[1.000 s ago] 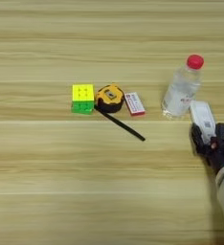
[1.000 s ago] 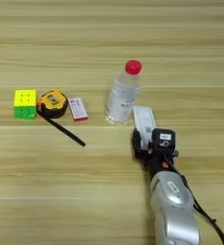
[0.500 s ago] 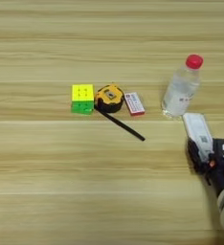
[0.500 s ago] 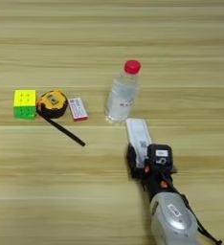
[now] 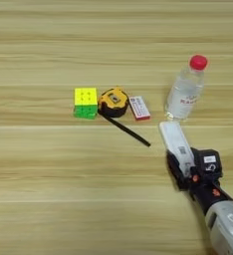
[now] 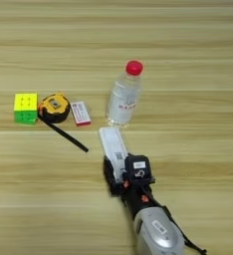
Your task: Move the objects on the table
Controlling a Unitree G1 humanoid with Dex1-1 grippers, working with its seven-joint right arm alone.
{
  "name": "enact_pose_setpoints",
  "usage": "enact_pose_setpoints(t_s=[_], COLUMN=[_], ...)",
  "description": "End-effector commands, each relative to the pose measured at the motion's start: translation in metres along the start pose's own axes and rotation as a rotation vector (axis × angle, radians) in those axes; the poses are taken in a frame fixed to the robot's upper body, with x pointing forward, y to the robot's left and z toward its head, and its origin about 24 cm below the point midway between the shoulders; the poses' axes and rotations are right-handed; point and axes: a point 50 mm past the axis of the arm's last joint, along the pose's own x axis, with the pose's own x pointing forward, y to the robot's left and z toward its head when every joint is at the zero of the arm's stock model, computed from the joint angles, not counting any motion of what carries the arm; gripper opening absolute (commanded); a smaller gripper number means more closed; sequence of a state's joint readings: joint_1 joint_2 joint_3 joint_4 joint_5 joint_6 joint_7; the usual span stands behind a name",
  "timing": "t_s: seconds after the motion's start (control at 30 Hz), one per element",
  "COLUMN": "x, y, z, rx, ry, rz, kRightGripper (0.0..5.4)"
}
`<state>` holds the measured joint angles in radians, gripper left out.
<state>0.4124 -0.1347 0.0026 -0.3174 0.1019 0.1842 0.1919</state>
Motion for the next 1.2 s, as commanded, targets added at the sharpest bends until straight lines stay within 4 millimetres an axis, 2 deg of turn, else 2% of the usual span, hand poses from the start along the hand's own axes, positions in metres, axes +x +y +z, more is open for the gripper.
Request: enact_pose_setpoints(t_s=[0.03, 0.5, 1.2], x=[0.0, 0.01, 0.019], y=[0.008, 0.055, 0.094], z=[0.016, 0.027, 0.026], rx=[-0.023, -0.005, 0.033], ry=[-0.075, -0.139, -0.133], rz=[0.038, 0.211, 0.363], kRightGripper=[2.9, 2.9, 2.9])
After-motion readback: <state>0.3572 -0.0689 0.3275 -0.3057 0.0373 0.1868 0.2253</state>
